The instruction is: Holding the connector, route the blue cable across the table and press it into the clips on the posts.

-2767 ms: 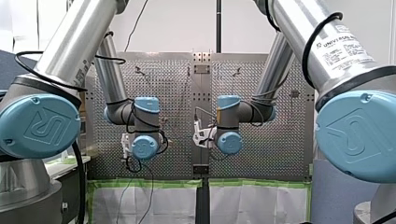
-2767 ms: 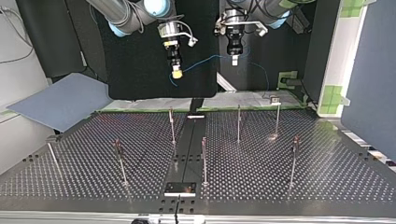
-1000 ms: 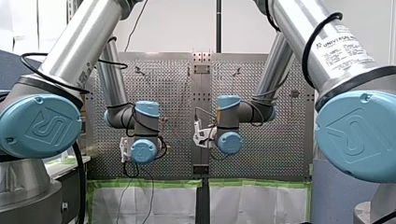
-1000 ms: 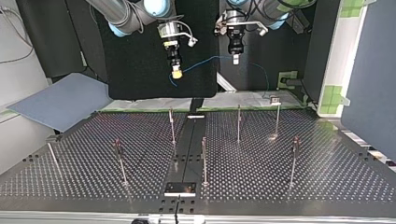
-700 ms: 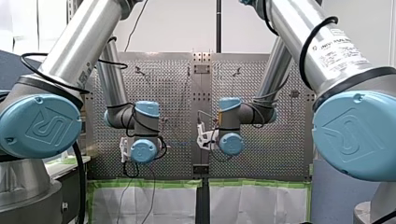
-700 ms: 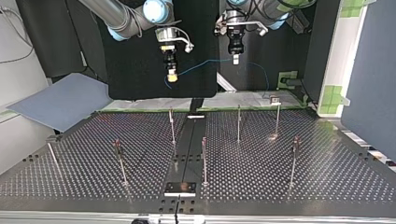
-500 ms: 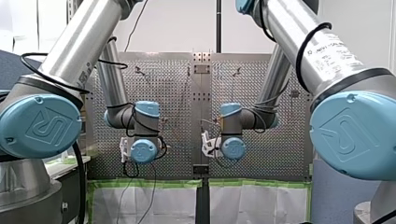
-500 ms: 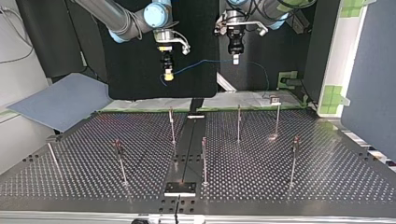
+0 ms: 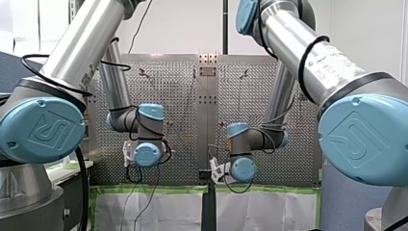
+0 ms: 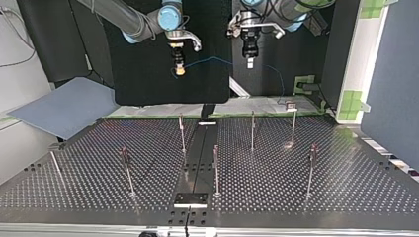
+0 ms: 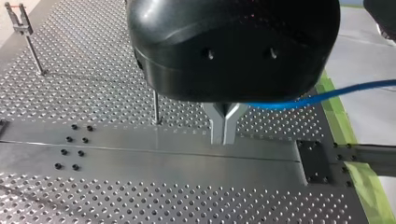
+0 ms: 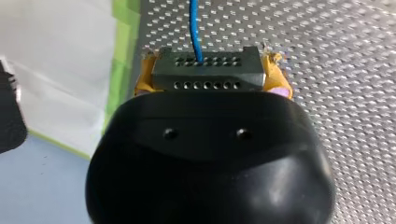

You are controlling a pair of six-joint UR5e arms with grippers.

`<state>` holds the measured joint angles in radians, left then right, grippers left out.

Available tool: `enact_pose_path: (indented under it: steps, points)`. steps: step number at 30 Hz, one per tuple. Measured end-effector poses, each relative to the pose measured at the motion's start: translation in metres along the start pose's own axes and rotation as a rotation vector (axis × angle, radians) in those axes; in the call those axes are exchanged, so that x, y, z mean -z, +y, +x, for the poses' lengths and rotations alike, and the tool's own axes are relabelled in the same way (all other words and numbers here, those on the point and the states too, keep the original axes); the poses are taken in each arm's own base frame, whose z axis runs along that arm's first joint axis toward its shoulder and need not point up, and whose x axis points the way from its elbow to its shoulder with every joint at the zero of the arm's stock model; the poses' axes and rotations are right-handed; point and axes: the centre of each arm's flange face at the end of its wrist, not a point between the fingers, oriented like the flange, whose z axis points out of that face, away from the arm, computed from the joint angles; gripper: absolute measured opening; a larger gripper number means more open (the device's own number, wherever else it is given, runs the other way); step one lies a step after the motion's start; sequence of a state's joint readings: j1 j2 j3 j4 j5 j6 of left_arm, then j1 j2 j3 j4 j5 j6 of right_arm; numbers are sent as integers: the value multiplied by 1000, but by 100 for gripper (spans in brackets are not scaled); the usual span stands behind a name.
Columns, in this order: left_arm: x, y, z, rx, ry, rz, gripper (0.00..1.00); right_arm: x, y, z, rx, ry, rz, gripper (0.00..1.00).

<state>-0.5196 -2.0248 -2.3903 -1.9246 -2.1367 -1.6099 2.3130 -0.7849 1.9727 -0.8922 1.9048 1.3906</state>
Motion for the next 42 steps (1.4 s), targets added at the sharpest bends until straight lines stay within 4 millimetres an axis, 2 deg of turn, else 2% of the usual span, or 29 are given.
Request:
enact_pose_path:
  steps: [4,12,18,27,36,42]
  points:
    - [-7,7,-9,-28,1,-11,0,-2,-12,11,-8,28,34,0]
    - [-24,32,-32,-93,1,-133,0,2,-48,73,-48,120,158,0]
    - [-42,43,-58,-108,-21,-224,0,5,-62,111,-93,168,223,0]
    - [-57,50,-96,-107,-55,-318,0,3,-65,183,-183,242,305,0]
    - [-56,61,-117,-114,-47,-355,0,9,-61,263,-219,329,385,0]
    - [-68,59,-126,-89,-54,-328,0,18,-53,313,-230,384,411,0]
